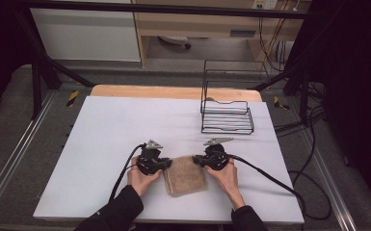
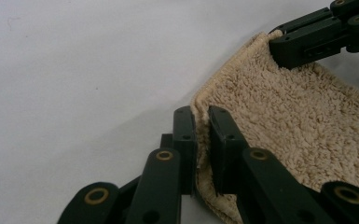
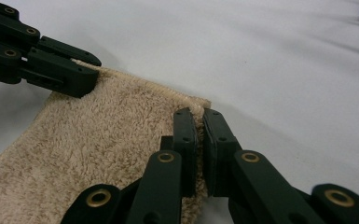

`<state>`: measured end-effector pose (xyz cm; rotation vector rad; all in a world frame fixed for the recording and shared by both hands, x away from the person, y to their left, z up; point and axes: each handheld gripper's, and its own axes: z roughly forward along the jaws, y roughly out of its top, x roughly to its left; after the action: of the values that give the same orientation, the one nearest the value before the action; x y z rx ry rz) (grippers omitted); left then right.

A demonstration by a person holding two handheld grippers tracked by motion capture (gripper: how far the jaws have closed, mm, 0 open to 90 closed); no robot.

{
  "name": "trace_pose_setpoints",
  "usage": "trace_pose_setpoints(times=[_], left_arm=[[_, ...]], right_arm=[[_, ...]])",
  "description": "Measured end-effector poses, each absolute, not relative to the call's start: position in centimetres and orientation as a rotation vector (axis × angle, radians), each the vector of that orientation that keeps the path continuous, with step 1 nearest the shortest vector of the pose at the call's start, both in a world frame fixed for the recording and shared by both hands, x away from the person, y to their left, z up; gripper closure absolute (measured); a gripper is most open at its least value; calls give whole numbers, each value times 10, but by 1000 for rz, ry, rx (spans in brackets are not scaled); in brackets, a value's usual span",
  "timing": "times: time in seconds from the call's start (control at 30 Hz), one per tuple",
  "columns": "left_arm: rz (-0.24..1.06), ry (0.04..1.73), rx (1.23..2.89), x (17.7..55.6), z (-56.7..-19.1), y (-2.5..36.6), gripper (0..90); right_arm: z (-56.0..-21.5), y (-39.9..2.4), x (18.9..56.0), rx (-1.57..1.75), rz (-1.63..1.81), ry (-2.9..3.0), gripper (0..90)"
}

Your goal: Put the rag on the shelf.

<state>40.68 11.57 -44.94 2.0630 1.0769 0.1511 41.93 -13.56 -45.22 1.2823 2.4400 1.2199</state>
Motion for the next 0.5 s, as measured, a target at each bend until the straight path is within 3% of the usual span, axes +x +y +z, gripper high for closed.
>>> trace_pose_setpoints(times=[0.5], left_arm=[[188,1008,2014,396,-427,120,819]], right_arm=[[-429,-143,403,1219,1317,2375,856]])
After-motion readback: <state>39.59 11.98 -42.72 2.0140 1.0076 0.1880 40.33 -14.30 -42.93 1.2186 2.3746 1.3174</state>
